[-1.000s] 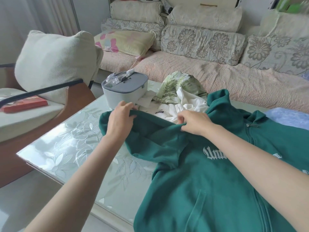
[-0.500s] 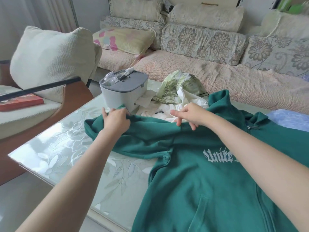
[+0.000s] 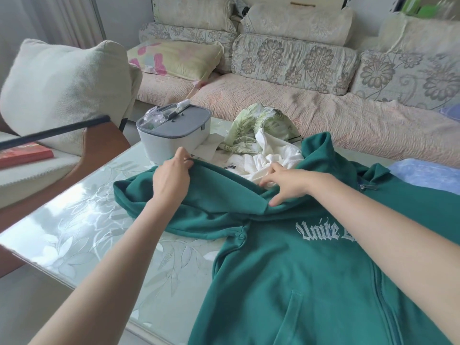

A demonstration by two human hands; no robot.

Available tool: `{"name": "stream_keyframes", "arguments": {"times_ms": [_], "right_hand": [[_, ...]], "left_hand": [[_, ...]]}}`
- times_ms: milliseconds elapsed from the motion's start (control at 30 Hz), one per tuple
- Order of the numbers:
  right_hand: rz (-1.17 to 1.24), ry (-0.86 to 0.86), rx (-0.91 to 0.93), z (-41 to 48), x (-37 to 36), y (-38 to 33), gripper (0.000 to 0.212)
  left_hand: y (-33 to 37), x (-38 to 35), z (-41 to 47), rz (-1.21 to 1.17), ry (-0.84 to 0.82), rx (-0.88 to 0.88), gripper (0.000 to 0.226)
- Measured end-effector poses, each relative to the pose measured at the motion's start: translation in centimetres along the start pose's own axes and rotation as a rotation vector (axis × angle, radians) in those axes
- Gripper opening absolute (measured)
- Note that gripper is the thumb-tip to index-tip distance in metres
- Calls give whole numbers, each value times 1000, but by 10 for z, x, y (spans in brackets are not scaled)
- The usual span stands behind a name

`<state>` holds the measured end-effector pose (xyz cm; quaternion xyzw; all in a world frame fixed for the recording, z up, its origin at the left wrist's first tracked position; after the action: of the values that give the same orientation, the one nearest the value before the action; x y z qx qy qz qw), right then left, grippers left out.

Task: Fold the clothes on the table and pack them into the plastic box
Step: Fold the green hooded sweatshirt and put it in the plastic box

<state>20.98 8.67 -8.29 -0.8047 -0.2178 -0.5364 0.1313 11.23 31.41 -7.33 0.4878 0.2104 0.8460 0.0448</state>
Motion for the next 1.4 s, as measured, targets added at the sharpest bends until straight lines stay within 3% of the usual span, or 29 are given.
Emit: {"name": "stream_keyframes", "arguments": {"times_ms": [233, 300, 400, 500, 567, 667, 700, 767, 833, 900, 1000, 1033, 1100, 1167, 1267, 1400], "right_hand": [[54, 220, -10, -3, 29, -1, 13], [195, 399, -60, -5, 45, 5, 12], [346, 846, -109, -14, 70, 13, 21], [433, 1003, -66, -9, 73, 10, 28], [480, 888, -96, 10, 58, 10, 24], [453, 412, -111, 39, 14, 5, 55], [465, 360, -117, 41, 7, 4, 58], [512, 409, -89, 33, 8, 1, 56], [471, 453, -10, 18, 11, -8, 49], [410, 478, 73, -4, 8, -22, 38], [414, 516, 109, -44, -14, -45, 21], [425, 468, 81, -54, -27, -51, 24], [380, 326, -4, -62, -55, -64, 40], [422, 280, -68, -63, -73, -71, 48], [625, 339, -143, -61, -74, -71, 43], [774, 412, -98, -60, -69, -81, 17]], "left_hand": [[-3, 23, 4, -106, 194, 117, 15], [-10, 24, 3, -129, 228, 173, 15], [-16, 26, 4, -92, 270, 207, 14], [-16, 22, 9, -48, 296, 186, 17], [-13, 15, 11, -4, 287, 141, 26], [6, 3, 5, 87, 254, -36, 42], [18, -4, 0, 90, 231, -132, 42], [42, -22, -16, 59, 133, -335, 29], [56, -43, -35, 19, -43, -425, 16], [55, -50, -52, 2, -123, -369, 16], [42, -24, -67, 26, 17, -130, 13], [34, -24, -71, 75, -76, -16, 21], [20, -34, -87, 196, -468, 160, 42], [11, -42, -101, 181, -655, 244, 52], [6, -40, -100, 38, -530, 336, 58], [5, -33, -85, -317, -242, 447, 39]]}}
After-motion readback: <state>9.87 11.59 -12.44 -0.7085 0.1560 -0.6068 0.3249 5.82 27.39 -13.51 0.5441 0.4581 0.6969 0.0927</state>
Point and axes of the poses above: each hand's wrist, its own z-axis towards the middle knuckle, its own x-axis out of the back of the hand, y = z × x, the point moved 6 cm from there along z, towards the middle knuckle, and after that the axes turned 12 degrees about -x, right-handed, at the moved point
